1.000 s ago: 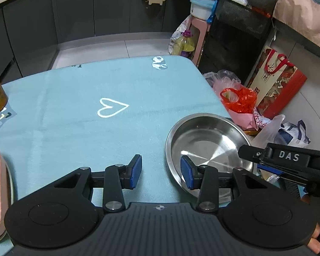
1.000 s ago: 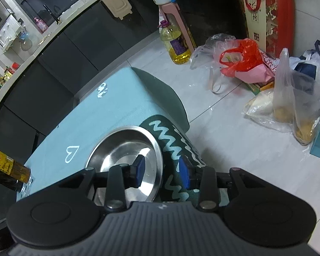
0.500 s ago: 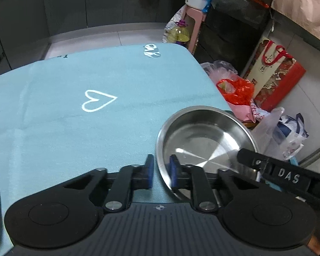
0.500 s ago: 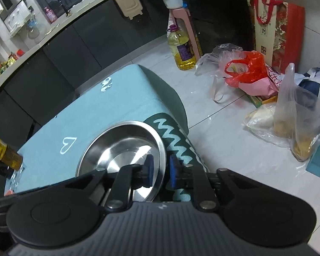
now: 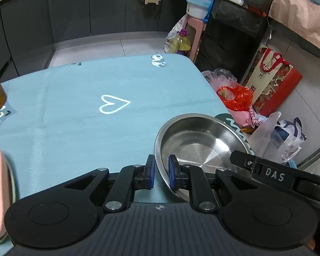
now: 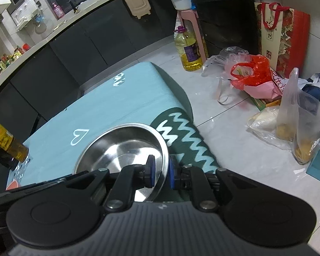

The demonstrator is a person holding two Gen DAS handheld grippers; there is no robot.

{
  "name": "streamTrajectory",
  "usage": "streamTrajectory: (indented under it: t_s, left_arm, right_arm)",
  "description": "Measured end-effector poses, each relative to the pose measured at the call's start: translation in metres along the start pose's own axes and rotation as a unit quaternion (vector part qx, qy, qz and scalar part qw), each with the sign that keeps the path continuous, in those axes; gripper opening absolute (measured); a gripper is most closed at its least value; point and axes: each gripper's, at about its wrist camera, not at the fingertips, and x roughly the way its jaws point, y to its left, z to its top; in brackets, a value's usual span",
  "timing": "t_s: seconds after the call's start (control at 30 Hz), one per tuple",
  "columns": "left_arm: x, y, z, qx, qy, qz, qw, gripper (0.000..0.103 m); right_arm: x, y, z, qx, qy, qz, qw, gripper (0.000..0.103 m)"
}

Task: Organize plates and bowls
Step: 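Reach both grippers to the steel bowl and grasp its rim, then lift the steel bowl with both grippers and carry it over the pink dish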

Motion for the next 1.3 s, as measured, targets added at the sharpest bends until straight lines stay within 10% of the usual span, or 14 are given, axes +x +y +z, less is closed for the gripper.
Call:
streamTrajectory:
  t_s: [0.6, 1.3]
  left_arm:
    - [-0.065, 0.071, -0.014, -0.073, -0.058, 0.011, 0.9956, 0.012]
    - [-0.122, 0.145, -0.041, -0.145, -0.078, 0.043, 0.9854, 0.014]
  right_arm:
    - [-0.019, 0.105, -0.009, -0.132, 0.031, -0.049, 0.99, 0.003]
    - [-0.044, 0.19, -0.032, -0.212, 0.012, -0.005, 0.977, 0.005]
